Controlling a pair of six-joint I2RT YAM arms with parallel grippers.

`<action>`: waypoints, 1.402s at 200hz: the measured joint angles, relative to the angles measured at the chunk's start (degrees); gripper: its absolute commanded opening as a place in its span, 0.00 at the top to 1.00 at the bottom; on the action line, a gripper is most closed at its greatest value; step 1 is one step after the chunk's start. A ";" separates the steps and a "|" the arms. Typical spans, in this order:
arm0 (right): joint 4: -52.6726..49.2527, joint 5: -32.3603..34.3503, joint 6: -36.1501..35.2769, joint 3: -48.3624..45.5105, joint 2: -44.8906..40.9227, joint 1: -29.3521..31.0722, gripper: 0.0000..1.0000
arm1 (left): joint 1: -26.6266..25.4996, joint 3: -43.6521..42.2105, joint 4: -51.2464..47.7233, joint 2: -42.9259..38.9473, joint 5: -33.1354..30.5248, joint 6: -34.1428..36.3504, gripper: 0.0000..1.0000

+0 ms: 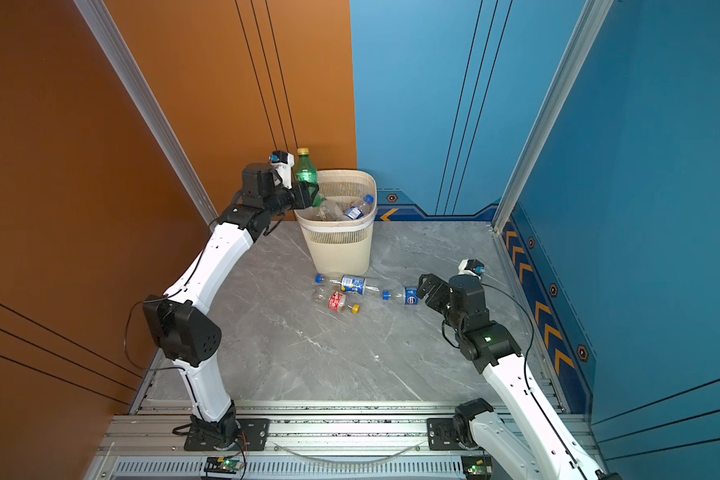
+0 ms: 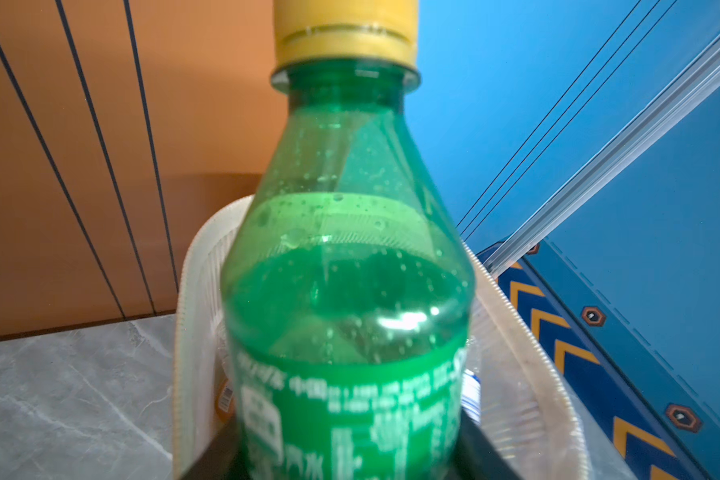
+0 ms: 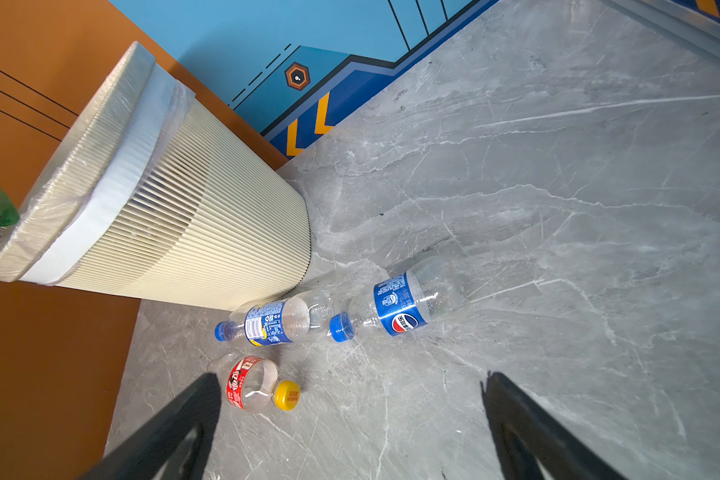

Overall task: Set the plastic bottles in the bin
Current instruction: 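Open the left gripper to drop the Sprite bottle into the wastebasket, then withdraw the left arm while the right gripper reaches toward the lying blue-label bottle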

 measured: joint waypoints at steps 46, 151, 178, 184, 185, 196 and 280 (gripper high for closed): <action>-0.04 0.00 -0.02 0.00 0.02 -0.02 0.00 | 0.28 0.46 -2.58 -0.48 0.17 -0.42 0.02; 0.61 -0.02 -0.02 0.00 4.26 0.55 0.00 | 1.40 -70.44 12.66 -55.84 -8.92 -9.49 0.02; 1.27 0.00 -0.04 0.15 7.10 2.14 0.01 | 2.16 -85.81 7.61 -63.80 -11.10 -14.49 0.02; 1.27 0.00 -0.07 0.37 7.93 2.73 0.01 | 2.25 -87.14 6.32 -65.64 -11.58 -15.13 0.02; 1.27 0.00 -0.07 0.44 8.13 2.91 0.01 | 2.25 -87.36 6.01 -66.03 -11.76 -15.23 0.02; 1.31 0.02 -0.11 0.96 9.57 4.13 0.01 | 2.49 -88.00 4.39 -69.02 -12.57 -15.93 0.02; -1.38 -0.11 -10.19 10.27 22.67 9.38 0.00 | 3.15 -87.95 3.80 -69.77 -13.42 -17.46 0.02</action>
